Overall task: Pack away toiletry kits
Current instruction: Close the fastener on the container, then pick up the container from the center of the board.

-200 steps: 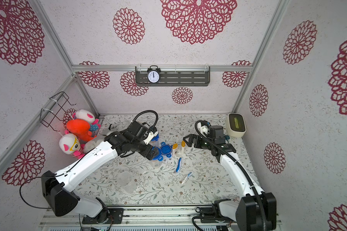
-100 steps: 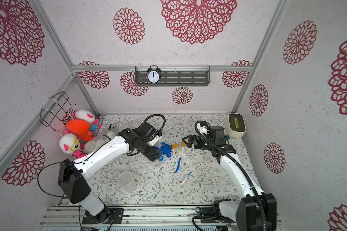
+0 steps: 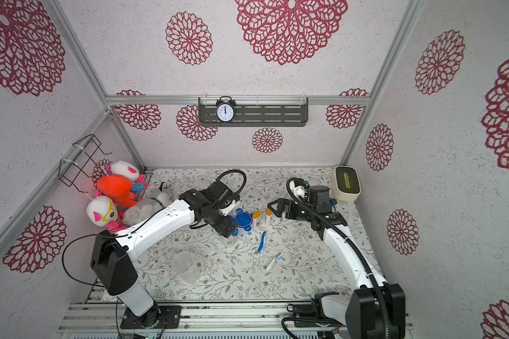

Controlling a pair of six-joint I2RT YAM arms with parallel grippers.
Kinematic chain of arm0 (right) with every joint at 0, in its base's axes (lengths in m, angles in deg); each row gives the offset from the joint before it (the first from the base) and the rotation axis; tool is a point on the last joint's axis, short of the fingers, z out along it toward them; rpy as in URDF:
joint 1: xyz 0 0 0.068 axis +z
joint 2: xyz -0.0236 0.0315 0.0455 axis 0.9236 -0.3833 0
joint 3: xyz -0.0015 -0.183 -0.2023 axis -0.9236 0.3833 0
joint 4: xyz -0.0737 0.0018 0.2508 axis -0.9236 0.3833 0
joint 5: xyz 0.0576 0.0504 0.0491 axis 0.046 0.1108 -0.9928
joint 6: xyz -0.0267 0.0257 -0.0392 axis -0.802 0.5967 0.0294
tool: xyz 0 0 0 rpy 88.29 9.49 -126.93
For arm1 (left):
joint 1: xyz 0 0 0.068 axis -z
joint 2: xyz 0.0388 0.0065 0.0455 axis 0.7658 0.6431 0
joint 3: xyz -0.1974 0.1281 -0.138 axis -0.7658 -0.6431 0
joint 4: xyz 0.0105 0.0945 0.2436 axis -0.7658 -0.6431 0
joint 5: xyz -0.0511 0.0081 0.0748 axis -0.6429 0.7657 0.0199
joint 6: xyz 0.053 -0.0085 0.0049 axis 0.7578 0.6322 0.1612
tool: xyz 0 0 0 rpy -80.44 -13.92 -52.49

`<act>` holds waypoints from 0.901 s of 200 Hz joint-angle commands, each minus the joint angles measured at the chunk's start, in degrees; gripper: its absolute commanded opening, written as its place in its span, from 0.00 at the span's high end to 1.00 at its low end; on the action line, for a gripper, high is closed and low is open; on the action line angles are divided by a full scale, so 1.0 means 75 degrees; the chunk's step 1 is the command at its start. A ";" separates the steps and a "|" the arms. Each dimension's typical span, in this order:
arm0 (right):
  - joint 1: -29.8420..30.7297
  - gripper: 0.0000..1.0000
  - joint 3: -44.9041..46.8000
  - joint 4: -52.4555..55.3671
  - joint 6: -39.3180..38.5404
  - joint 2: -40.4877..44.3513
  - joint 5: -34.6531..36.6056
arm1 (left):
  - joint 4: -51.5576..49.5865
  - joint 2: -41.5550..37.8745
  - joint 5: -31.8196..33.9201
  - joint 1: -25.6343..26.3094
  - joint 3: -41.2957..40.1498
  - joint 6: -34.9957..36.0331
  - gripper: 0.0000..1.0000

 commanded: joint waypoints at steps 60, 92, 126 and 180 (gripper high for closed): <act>-0.0168 0.01 0.0109 -0.0208 0.0099 0.0410 -0.0238 | 0.0359 0.0290 -0.0243 0.0136 -0.0509 -0.0127 0.02; -0.0202 0.01 0.0122 -0.0208 0.0140 0.0479 -0.0224 | 0.0383 0.0307 -0.0463 0.0111 -0.0617 -0.0160 0.04; -0.0218 0.01 0.0121 -0.0194 0.0168 0.0522 -0.0179 | 0.0324 0.0257 -0.0489 0.0122 -0.0765 -0.0207 0.04; -0.0226 0.01 0.0145 -0.0239 0.0246 0.0598 -0.0098 | 0.0469 0.0124 -0.0662 0.0036 -0.0829 -0.0184 0.22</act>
